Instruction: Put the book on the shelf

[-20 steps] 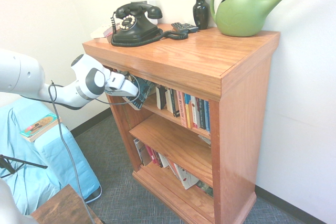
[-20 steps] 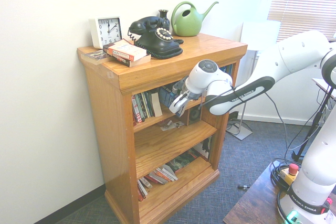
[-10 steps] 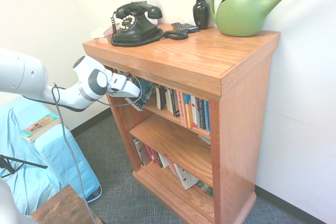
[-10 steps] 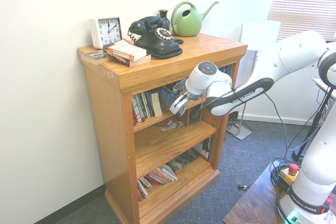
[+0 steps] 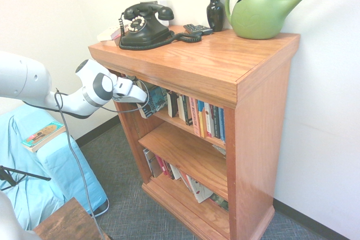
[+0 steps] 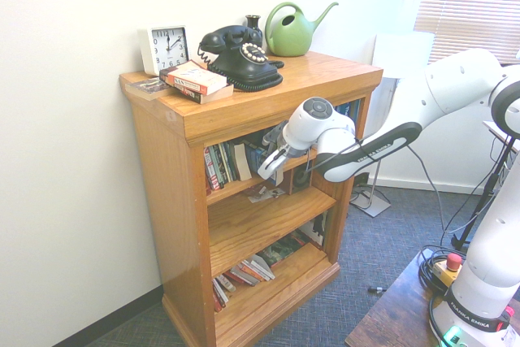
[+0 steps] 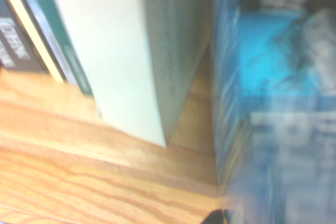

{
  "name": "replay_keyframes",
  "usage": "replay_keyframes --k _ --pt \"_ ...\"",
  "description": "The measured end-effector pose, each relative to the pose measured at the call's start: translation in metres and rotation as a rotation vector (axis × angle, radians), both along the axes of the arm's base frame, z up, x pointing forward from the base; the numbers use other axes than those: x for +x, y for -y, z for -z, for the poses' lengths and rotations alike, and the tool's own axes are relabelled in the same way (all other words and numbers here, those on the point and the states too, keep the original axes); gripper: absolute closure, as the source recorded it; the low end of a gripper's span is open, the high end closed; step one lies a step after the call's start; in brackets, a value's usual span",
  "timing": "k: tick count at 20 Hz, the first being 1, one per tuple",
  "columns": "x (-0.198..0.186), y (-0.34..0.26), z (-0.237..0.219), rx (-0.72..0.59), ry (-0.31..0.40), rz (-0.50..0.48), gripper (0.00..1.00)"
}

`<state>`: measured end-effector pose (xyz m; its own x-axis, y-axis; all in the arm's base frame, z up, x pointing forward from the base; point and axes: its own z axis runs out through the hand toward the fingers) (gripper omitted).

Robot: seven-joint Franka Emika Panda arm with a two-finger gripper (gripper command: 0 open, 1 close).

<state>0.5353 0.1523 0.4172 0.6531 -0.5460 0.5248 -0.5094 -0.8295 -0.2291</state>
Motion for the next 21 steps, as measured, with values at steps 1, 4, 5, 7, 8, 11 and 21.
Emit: replay_keyframes --k 1,4,5,7,8,11,21 --pt "0.0 0.0 0.0 0.0 0.0 0.001 0.0" --pt "0.0 0.0 0.001 -0.002 0.001 0.0 0.0" --pt "0.0 0.0 0.001 -0.002 0.001 0.0 0.0" --pt "0.0 0.0 0.001 -0.003 0.001 0.0 0.0" --pt "0.0 0.001 0.001 -0.003 0.0 0.001 0.0" --pt "-0.007 0.009 0.002 -0.004 -0.007 0.017 0.0" --pt "-0.126 0.048 -0.005 -0.073 -0.035 0.024 0.0"
